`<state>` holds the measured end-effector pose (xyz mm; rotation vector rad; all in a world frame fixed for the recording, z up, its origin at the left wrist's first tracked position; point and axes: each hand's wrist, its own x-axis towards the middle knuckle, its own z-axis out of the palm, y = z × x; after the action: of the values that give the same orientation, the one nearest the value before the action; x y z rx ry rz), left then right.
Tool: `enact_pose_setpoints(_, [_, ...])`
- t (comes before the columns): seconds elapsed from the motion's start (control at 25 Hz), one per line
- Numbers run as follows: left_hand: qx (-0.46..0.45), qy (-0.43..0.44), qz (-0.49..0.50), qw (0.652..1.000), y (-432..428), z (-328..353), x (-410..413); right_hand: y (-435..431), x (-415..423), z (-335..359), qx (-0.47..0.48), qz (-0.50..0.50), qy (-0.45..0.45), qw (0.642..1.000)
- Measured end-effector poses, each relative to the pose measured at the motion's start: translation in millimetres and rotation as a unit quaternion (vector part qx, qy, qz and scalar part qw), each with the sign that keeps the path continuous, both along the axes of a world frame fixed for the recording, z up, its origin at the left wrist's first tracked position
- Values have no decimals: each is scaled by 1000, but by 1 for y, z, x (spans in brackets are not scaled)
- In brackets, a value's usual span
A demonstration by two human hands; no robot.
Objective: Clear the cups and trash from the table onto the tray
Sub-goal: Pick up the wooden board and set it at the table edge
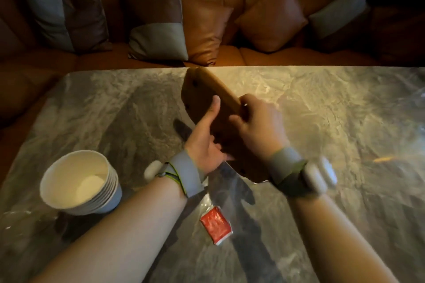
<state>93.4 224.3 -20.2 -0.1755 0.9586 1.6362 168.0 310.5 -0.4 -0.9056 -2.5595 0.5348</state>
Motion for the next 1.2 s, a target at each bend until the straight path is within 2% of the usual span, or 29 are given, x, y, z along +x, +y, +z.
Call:
enact_pose_setpoints(0.12, [-13, 38, 60, 997, -31, 19, 9, -75, 29, 0, 169, 93, 7, 981])
enact_pose_setpoints(0.2, [-51, 51, 95, 993, -56, 17, 18, -109, 53, -11, 219, 126, 22, 967])
enact_pose_setpoints(0.24, [-62, 49, 106, 991, -70, 16, 25, -120, 67, -16, 215, 147, 36, 965])
enact_pose_setpoints(0.32, [-65, 45, 124, 989, -99, 15, 40, -138, 95, -25, 155, 136, 89, 974])
enact_pose_setpoints(0.36, [-58, 52, 132, 988, -110, 14, 45, -142, 107, -29, 110, 73, 110, 985])
enact_pose_setpoints(0.4, [-43, 63, 138, 987, -123, 17, 51, -145, 121, -31, 60, -35, 130, 989])
enact_pose_setpoints(0.44, [-27, 67, 141, 987, -132, 19, 54, -142, 133, -32, -44, -145, 154, 976])
enact_pose_setpoints(0.48, [-18, 64, 138, 988, -143, 21, 61, -142, 143, -28, -223, -221, 198, 929])
enact_pose_setpoints(0.52, [-13, 60, 128, 990, -151, 22, 66, -142, 150, -20, -424, -247, 261, 831])
enact_pose_setpoints(0.56, [-9, 59, 113, 992, -162, 23, 74, -145, 157, -18, -591, -230, 321, 704])
enact_pose_setpoints(0.6, [-12, 61, 93, 994, -172, 22, 78, -149, 163, -18, -664, -227, 356, 617])
enact_pose_setpoints(0.64, [-21, 64, 77, 995, -185, 20, 82, -158, 170, -20, -670, -233, 367, 602])
enact_pose_setpoints(0.76, [-47, 95, 71, 992, -227, 13, 80, -187, 186, -28, -615, -235, 365, 658])
enact_pose_setpoints(0.88, [-101, 160, 79, 979, -279, 1, 59, -209, 204, -39, -620, -224, 333, 674])
enact_pose_setpoints(1.04, [-183, 247, -4, 952, -342, -21, 50, -245, 204, -62, -600, -210, 255, 729])
enact_pose_setpoints(1.12, [-245, 277, -38, 928, -370, -38, 52, -267, 195, -74, -587, -200, 218, 754])
enact_pose_setpoints(1.2, [-314, 338, -65, 885, -387, -55, 51, -279, 190, -83, -568, -197, 181, 778])
